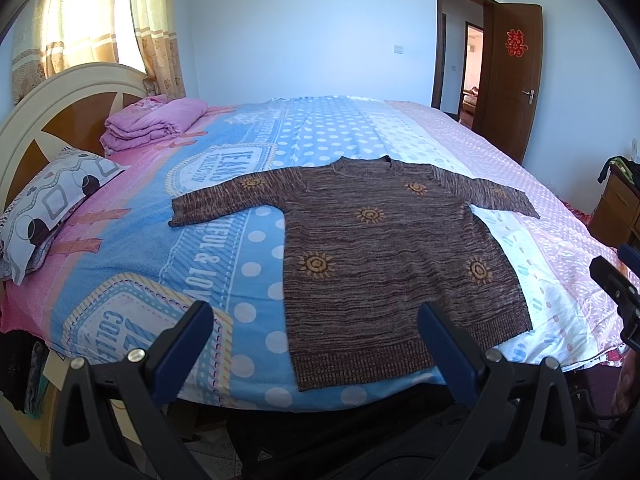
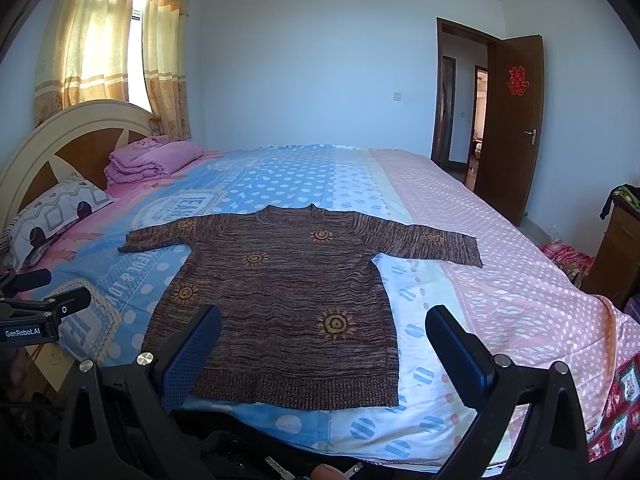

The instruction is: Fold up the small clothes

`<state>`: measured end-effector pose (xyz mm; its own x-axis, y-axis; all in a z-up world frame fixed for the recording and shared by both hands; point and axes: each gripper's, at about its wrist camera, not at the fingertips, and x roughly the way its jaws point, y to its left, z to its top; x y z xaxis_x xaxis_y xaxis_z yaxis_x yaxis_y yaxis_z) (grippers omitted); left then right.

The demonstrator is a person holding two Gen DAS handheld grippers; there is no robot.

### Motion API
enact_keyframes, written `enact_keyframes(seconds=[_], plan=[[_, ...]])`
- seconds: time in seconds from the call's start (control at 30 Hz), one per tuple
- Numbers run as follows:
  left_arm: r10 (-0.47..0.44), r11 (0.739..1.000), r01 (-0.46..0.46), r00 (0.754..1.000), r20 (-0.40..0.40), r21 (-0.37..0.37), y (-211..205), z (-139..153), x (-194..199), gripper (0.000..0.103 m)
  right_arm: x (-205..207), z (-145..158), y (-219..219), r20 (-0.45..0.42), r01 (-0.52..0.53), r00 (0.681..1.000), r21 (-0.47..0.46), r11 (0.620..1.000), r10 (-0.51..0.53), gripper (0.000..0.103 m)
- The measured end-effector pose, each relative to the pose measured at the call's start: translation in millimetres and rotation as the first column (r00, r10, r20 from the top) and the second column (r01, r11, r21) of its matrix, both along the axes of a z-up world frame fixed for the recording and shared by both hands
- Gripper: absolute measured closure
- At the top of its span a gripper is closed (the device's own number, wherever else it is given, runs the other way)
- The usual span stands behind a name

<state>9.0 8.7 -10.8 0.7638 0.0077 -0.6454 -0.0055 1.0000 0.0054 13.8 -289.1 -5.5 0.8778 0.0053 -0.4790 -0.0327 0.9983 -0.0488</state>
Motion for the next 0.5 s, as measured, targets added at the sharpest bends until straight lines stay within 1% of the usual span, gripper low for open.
enact_keyframes(seconds=[0.27,0.5], plan=[[0.002,1.000,-0.002,1.000,-0.006,0.004,-0.6,-2.2,1.8,0.000,1.5,-4.0,1.0,-0.012,-0.009,1.000,0.002,1.000,0.009,0.001],[0.004,1.000,-0.004,1.000,-0.019,-0.002,4.0,-5.1,10.6,0.000,7.3,-10.4,2.9,-0.025,-0.043,0.999,-0.005,0.999,0.043,0.001]])
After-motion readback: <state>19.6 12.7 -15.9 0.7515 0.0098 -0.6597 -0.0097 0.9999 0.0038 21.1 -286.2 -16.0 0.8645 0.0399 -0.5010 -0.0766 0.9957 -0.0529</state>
